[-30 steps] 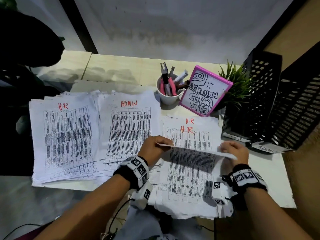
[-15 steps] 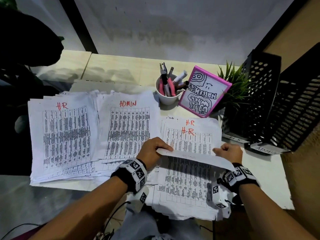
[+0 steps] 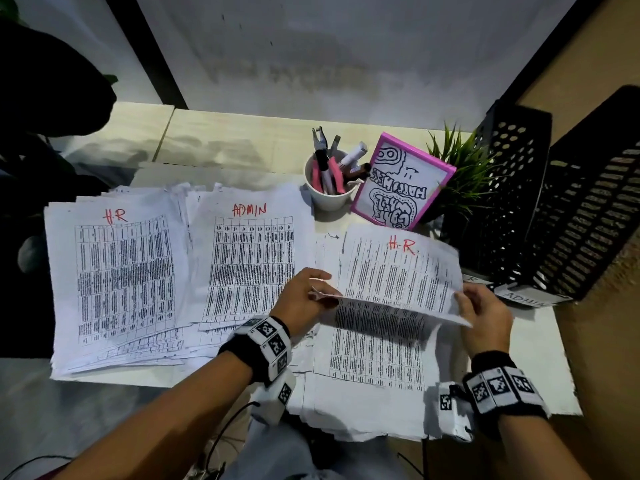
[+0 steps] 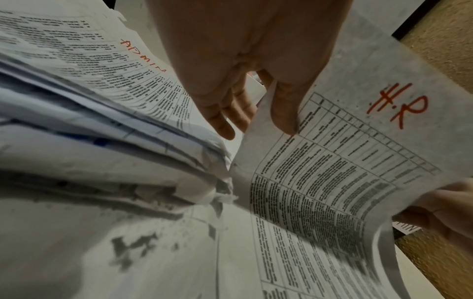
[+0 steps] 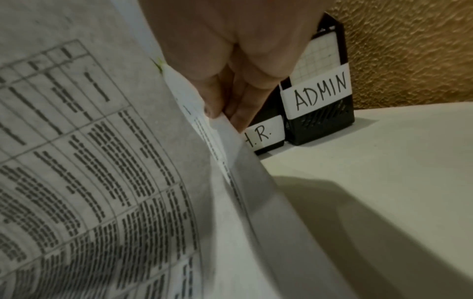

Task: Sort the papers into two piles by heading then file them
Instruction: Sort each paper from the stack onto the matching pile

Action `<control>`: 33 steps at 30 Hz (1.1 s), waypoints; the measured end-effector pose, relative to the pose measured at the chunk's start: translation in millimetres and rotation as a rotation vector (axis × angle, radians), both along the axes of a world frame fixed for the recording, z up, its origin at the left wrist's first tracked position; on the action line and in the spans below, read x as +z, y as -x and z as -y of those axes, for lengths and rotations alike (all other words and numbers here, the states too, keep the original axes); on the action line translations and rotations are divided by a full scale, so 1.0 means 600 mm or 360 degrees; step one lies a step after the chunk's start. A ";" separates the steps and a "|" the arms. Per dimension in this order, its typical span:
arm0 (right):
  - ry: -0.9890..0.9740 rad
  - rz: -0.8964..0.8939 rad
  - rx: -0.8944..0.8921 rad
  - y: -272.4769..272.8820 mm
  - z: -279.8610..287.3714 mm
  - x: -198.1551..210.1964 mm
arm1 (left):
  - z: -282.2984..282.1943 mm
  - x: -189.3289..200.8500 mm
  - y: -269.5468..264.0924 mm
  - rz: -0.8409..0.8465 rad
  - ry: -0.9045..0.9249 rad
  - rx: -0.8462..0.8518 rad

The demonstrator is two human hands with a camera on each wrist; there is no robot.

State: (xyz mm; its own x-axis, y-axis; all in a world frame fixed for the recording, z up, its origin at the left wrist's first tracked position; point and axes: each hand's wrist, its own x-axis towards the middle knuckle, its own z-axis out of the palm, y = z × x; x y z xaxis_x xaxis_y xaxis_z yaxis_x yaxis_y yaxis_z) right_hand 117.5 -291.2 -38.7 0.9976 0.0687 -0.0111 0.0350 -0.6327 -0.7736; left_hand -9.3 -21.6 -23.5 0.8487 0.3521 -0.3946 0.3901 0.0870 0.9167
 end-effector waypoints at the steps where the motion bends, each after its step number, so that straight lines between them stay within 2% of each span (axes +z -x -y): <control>1: 0.0004 0.0066 0.0003 0.000 0.004 0.000 | -0.001 -0.001 -0.002 -0.0007 -0.0007 -0.0043; 3: -0.0095 0.0122 -0.0032 0.003 0.007 -0.001 | -0.002 -0.002 -0.006 -0.0002 -0.0028 -0.0111; 7: -0.0491 0.0119 -0.0124 0.019 -0.005 0.022 | -0.002 -0.008 -0.013 -0.0001 -0.0016 -0.0097; 10: -0.0713 -0.0009 -0.0205 0.032 -0.008 0.038 | -0.007 -0.004 -0.020 -0.0016 -0.0184 -0.0201; 12: -0.0803 -0.0113 -0.0144 0.040 -0.004 0.046 | -0.006 0.005 -0.021 -0.0006 -0.0242 -0.0240; 13: -0.0836 -0.0166 -0.0086 0.043 0.000 0.048 | -0.005 0.006 -0.022 -0.0009 -0.0188 -0.0235; 17: -0.0887 -0.0404 0.0059 0.043 0.015 0.047 | 0.003 0.001 -0.020 -0.0057 0.0324 -0.0042; 19: -0.0936 -0.0495 -0.0007 0.039 0.015 0.044 | 0.005 0.001 -0.017 -0.0017 0.0177 -0.0056; 22: -0.0806 -0.0557 -0.0350 0.027 0.011 0.029 | 0.011 0.024 -0.015 0.0096 0.0013 -0.0083; 24: -0.0587 -0.0565 -0.0501 0.014 0.013 0.002 | 0.015 0.048 -0.014 0.0241 0.0079 0.0004; 26: -0.0266 -0.0620 -0.0381 0.002 0.013 -0.027 | 0.011 0.071 -0.016 0.0354 0.0145 0.0167; 29: 0.0151 -0.0661 -0.0303 0.005 -0.014 -0.026 | -0.037 0.100 -0.012 0.0458 -0.0127 0.0430; 31: 0.0190 -0.0643 -0.0353 0.014 -0.030 -0.022 | -0.088 0.113 -0.001 0.0460 -0.0377 0.0630; 33: 0.0196 -0.0640 -0.0347 0.023 -0.044 -0.020 | -0.155 0.120 0.017 0.0348 -0.0560 0.0813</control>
State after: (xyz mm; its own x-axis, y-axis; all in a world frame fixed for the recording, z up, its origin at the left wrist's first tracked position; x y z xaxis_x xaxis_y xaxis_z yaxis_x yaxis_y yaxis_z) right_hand 103.7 -265.0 -50.6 0.9035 -0.1683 -0.3941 -0.3958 -0.6800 -0.6172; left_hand -19.7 71.4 48.5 0.5879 0.8087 -0.0200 0.1808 -0.1073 0.9777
